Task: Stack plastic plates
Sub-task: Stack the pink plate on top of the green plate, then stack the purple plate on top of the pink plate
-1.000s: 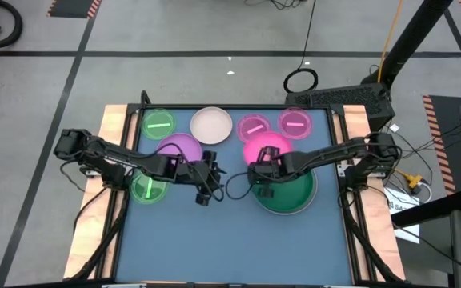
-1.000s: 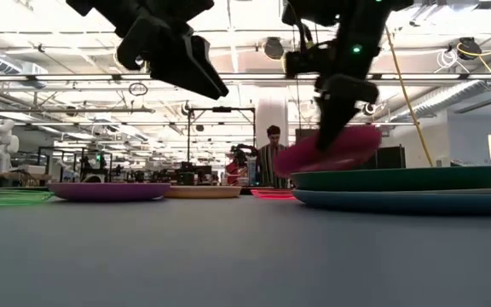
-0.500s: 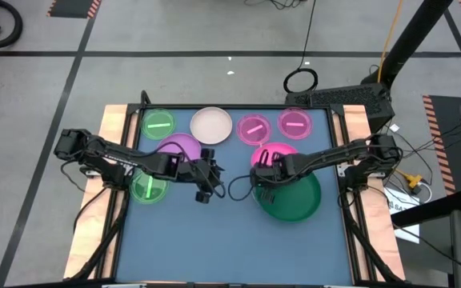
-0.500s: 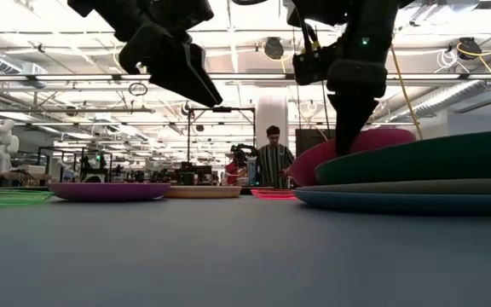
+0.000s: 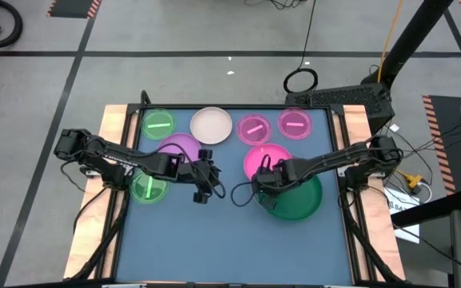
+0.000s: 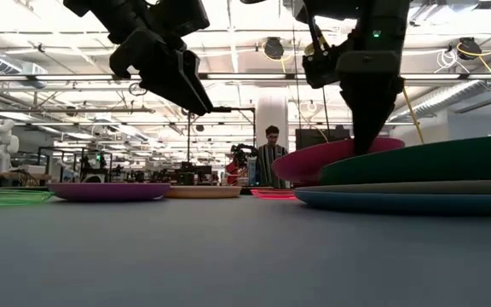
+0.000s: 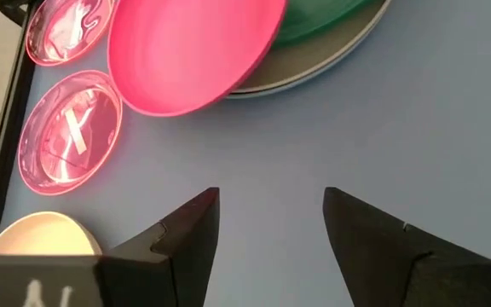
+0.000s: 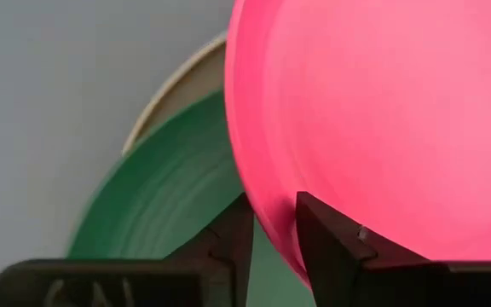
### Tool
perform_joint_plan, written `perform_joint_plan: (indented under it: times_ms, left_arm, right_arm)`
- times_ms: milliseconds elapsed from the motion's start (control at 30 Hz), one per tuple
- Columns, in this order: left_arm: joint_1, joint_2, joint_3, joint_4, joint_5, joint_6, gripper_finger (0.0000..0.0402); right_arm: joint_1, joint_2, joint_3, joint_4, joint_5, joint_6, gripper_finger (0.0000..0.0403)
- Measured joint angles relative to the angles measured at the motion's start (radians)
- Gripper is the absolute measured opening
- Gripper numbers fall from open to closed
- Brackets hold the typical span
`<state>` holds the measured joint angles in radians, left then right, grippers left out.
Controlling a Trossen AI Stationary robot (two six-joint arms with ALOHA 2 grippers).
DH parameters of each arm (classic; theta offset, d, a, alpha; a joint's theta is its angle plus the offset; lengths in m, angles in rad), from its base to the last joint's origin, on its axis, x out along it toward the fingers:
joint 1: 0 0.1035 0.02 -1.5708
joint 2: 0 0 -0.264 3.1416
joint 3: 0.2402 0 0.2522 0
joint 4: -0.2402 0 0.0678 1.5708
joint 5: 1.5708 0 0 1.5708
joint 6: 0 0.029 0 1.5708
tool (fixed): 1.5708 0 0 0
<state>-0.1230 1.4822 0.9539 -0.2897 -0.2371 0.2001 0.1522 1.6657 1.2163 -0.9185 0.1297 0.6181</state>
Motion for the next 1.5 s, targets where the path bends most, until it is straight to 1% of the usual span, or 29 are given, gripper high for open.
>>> perform_joint_plan:
  times_ms: [133,333,500,767,867,1000,1133,1233,1400,1500]
  left_arm:
    - [0.0,0.0,0.0,0.0,0.0,0.0,0.0216]
    - [0.0,0.0,0.0,0.001,0.0,0.008,0.0216]
    - [0.0,0.0,0.0,0.001,0.0,0.007,0.0216]
    - [0.0,0.0,0.0,0.002,0.0,0.007,0.0216]
    - [0.0,0.0,0.0,0.002,0.0,0.008,0.0216]
    - [0.0,0.0,0.0,-0.004,0.0,0.006,0.0216]
    - [0.0,0.0,0.0,-0.056,0.0,-0.006,0.0216]
    - [0.0,0.0,0.0,-0.14,0.0,-0.038,0.0216]
    - [0.0,0.0,0.0,-0.307,0.001,-0.1,0.0216]
    - [0.001,0.0,-0.012,-0.366,0.001,-0.127,0.0216]
  right_arm:
    - [0.008,0.0,0.0,-0.02,0.024,0.035,0.0085]
    - [0.05,0.0,0.0,-0.084,0.022,0.087,0.0064]
    - [0.098,0.0,-0.001,-0.084,-0.041,0.126,0.0058]
    - [0.166,0.0,-0.001,-0.085,-0.057,0.216,0.0088]
    - [0.184,0.0,-0.001,-0.122,-0.061,0.251,0.0097]
    - [0.201,0.0,-0.001,-0.172,-0.044,0.275,0.0099]
    - [0.219,0.0,-0.001,-0.169,0.003,0.261,0.0097]
    - [0.231,0.0,-0.001,-0.165,0.048,0.246,0.0093]
    - [0.25,-0.01,-0.001,-0.159,0.207,0.21,0.0091]
    - [0.251,-0.031,-0.001,-0.145,0.317,0.167,0.0091]
